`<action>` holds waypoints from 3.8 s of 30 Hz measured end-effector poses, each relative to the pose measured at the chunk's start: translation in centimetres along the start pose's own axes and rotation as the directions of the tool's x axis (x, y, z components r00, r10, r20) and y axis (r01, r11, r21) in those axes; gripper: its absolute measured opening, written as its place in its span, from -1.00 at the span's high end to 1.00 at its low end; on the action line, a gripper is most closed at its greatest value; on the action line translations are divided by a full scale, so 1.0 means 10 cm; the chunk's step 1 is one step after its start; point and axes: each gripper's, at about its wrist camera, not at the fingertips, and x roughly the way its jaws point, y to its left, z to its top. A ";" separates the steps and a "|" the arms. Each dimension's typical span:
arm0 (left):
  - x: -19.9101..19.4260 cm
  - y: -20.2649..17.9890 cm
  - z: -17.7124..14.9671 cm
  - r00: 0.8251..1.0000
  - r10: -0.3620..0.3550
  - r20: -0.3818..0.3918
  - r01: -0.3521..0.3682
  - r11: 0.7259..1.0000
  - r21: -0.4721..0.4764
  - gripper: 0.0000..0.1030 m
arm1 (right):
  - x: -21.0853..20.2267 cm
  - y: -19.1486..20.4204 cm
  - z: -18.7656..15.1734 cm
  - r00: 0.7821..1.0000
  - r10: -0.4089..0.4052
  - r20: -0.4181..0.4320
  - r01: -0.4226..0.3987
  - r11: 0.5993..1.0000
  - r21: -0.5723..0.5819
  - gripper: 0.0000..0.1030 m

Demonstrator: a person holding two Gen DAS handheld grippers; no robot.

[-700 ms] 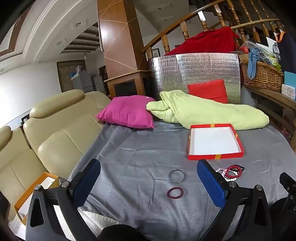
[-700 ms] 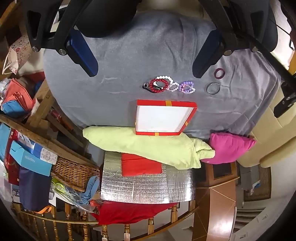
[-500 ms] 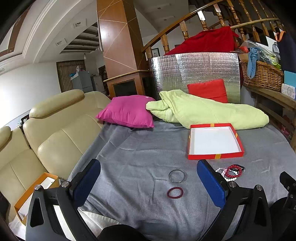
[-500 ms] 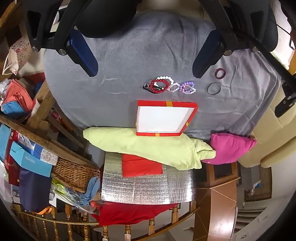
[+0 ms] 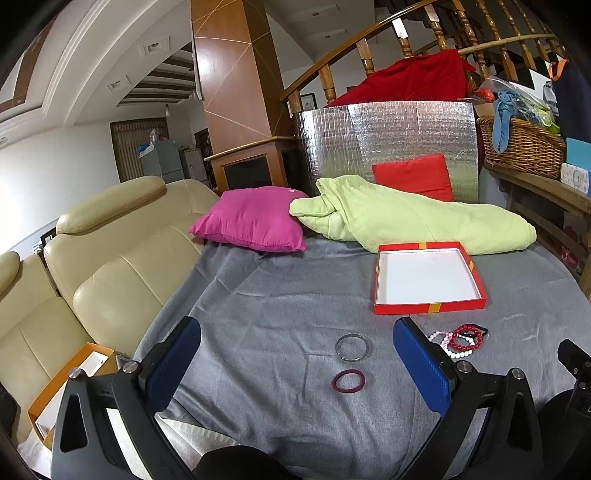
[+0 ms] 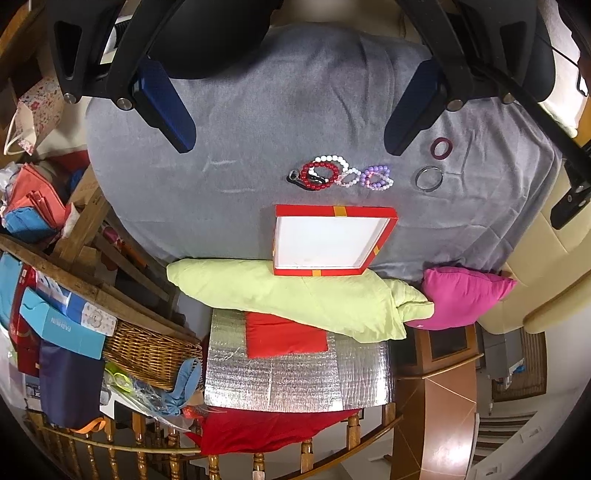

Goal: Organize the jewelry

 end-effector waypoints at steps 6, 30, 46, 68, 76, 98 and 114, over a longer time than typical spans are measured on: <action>0.03 0.00 -0.01 1.000 -0.002 -0.011 0.002 1.000 0.003 -1.00 | 0.03 0.02 0.00 1.000 0.007 0.003 -0.007 1.000 0.009 -1.00; 0.33 -0.12 -0.12 0.997 -0.013 -0.079 0.015 0.999 0.032 -1.00 | 0.36 -0.09 0.01 1.000 0.006 0.013 -0.006 0.999 0.053 -1.00; 1.78 -0.21 -0.77 0.892 -0.250 -0.375 0.240 0.968 -0.075 -1.00 | 1.94 -0.48 -0.10 0.924 0.292 -0.246 -0.239 0.945 0.223 -0.26; 2.43 -0.33 -0.84 0.884 -0.174 -0.433 0.194 0.981 0.003 -0.73 | 2.81 -0.54 0.07 0.799 0.466 -0.380 -0.267 0.841 0.471 0.12; 2.61 -0.26 -0.84 0.868 -0.168 -0.467 0.172 0.985 -0.036 -0.73 | 2.91 -0.39 0.03 0.793 0.467 -0.390 -0.254 0.836 0.486 0.41; 3.22 -0.32 -0.73 0.770 -0.333 -0.544 0.339 0.936 -0.094 0.72 | 2.44 -0.86 0.70 0.944 0.329 0.021 -0.302 0.837 0.456 0.80; 3.25 -0.58 -0.35 0.827 -0.394 -0.402 0.394 0.915 -0.085 0.92 | 3.11 -0.58 1.06 0.860 0.503 0.089 -0.468 0.707 0.530 0.79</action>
